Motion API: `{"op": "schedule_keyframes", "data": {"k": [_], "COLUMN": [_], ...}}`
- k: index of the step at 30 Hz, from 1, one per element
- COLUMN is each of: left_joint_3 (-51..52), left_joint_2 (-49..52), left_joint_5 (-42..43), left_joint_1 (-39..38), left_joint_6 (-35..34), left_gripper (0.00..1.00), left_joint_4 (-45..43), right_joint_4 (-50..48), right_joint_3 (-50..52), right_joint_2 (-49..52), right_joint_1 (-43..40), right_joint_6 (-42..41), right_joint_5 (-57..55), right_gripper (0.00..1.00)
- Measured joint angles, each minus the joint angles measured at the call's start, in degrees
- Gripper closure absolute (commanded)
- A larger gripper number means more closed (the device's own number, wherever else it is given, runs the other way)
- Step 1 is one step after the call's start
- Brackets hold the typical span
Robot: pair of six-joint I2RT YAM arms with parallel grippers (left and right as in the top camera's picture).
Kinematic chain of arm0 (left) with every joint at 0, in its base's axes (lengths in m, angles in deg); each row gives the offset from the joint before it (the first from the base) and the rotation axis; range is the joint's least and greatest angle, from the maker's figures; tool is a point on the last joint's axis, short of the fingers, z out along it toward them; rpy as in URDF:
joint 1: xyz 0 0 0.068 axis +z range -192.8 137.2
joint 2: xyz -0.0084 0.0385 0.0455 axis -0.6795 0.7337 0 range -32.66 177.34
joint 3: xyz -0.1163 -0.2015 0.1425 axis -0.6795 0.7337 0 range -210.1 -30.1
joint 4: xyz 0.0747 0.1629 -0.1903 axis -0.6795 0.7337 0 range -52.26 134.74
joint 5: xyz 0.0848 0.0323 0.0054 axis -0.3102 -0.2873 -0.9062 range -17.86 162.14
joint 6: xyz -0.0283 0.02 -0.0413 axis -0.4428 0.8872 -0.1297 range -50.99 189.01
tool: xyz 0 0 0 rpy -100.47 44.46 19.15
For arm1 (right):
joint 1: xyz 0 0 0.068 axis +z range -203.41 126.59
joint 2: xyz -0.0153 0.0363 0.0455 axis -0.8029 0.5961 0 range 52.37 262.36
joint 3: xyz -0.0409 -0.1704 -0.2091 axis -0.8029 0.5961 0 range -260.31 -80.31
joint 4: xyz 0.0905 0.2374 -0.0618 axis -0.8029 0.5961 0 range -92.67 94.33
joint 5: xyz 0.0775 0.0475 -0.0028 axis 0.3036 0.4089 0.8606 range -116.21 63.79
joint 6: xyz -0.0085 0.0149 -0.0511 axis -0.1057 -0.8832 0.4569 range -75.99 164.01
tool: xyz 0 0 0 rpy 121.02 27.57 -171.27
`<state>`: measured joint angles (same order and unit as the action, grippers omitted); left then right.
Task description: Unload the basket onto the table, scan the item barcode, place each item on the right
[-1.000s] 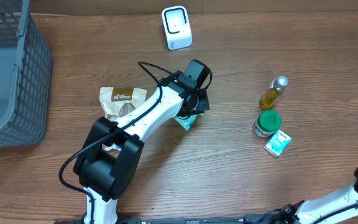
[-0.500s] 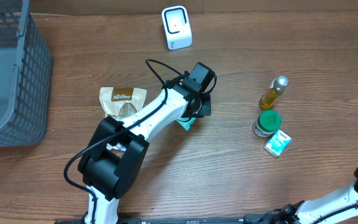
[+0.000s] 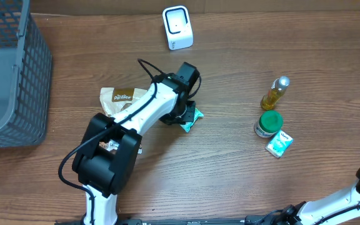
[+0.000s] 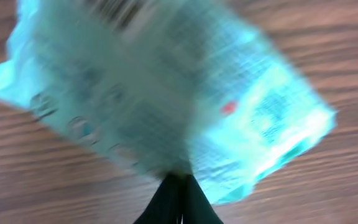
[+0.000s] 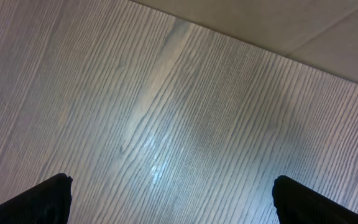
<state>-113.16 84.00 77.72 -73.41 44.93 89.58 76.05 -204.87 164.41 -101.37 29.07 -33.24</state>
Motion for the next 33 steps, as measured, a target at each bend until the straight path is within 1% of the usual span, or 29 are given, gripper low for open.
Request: {"op": "schedule_keyframes", "data": {"k": [3, 8, 13, 18, 21, 29, 33], "left_joint_3": [0.07, -0.07, -1.66, -2.49, -2.49, -2.49, -2.49], "left_joint_2": [0.02, 0.04, 0.04, 0.04, 0.04, 0.04, 0.28], "left_joint_5": [0.76, 7.96, 14.91, 17.14, 15.30, 2.47, -1.44], "left_joint_1": [1.66, 4.37, 4.72, 3.78, 2.38, -3.78, -6.29], "left_joint_6": [0.63, 0.74, 0.44, -1.49, -3.30, -8.04, -9.29], "left_gripper": [0.96, 0.96, 0.96, 0.96, 0.96, 0.96, 0.96], "left_joint_4": [1.25, 0.20, -5.16, -10.71, -12.98, -15.85, -16.81], "right_joint_4": [0.02, 0.02, 0.00, 0.00, 0.00, 0.02, 0.00], "right_joint_3": [0.00, 0.00, 0.00, 0.00, 0.00, 0.00, 0.00], "right_joint_2": [0.00, 0.00, 0.00, 0.00, 0.00, 0.00, 0.00], "right_joint_1": [0.00, 0.00, 0.00, 0.00, 0.00, 0.00, 0.00], "right_joint_6": [-0.07, -0.04, -0.04, -0.04, -0.04, -0.07, -0.04], "right_joint_5": [0.00, 0.00, 0.00, 0.00, 0.00, 0.02, 0.00], "right_gripper": [0.00, 0.00, 0.00, 0.00, 0.00, 0.00, 0.00]}}
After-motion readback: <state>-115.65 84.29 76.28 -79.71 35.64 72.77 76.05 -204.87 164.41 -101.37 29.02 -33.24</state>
